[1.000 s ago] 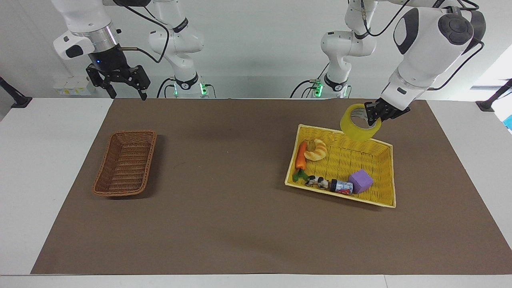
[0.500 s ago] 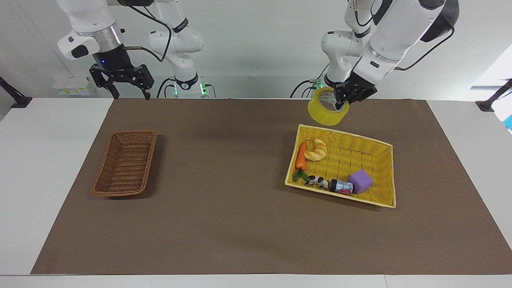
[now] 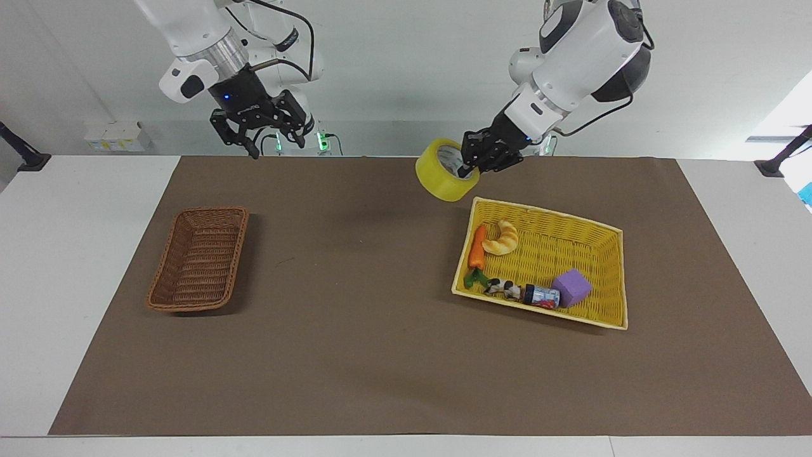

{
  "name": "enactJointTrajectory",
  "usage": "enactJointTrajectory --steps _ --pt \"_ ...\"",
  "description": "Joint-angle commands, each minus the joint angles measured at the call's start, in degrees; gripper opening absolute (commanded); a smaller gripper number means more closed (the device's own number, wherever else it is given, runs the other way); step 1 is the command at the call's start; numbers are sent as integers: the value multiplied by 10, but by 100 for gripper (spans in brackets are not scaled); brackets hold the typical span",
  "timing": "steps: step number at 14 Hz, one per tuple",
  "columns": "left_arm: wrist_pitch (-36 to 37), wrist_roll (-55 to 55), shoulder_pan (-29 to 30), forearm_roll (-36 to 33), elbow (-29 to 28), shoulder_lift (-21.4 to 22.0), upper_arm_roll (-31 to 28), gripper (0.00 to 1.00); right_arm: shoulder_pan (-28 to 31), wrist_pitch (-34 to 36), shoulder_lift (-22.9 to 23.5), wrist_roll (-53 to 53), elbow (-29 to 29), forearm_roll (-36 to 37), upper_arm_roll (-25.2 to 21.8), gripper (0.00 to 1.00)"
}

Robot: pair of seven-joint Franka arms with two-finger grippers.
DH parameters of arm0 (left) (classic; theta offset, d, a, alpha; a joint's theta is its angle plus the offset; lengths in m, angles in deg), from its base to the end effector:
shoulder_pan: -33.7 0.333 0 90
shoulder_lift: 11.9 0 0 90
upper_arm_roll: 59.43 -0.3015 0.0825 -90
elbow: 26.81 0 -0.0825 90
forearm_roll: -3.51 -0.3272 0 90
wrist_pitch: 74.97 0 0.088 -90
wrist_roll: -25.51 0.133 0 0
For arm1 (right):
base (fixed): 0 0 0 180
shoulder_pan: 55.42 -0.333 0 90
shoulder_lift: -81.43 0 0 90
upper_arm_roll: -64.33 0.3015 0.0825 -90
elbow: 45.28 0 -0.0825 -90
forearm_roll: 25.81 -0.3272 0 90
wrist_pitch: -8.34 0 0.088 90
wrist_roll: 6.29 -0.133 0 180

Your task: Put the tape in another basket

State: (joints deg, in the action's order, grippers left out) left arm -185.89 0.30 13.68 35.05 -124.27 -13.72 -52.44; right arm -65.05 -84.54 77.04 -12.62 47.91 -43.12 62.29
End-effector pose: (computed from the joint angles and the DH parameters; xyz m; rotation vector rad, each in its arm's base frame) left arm 0.4625 -0.2892 0.5617 2.5680 0.1500 -0.0769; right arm 0.4725 0.1008 0.6088 -2.8299 -0.0248 -0.0473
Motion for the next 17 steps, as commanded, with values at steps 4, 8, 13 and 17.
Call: enactJointTrajectory --steps 4,8,13,17 --pt "-93 -38 -102 34 -41 -3 -10 0 -30 -69 -4 -75 55 -98 1 100" --pt "-132 -145 -149 28 -46 -4 -9 0 -38 -106 -12 -75 99 -144 2 100" --pt "-188 -222 -167 34 -37 -7 -8 0 -36 -100 -13 -32 102 -143 1 86" --pt "-255 -266 -179 34 -35 -16 -7 0 -30 -97 -13 -26 102 -144 1 8"
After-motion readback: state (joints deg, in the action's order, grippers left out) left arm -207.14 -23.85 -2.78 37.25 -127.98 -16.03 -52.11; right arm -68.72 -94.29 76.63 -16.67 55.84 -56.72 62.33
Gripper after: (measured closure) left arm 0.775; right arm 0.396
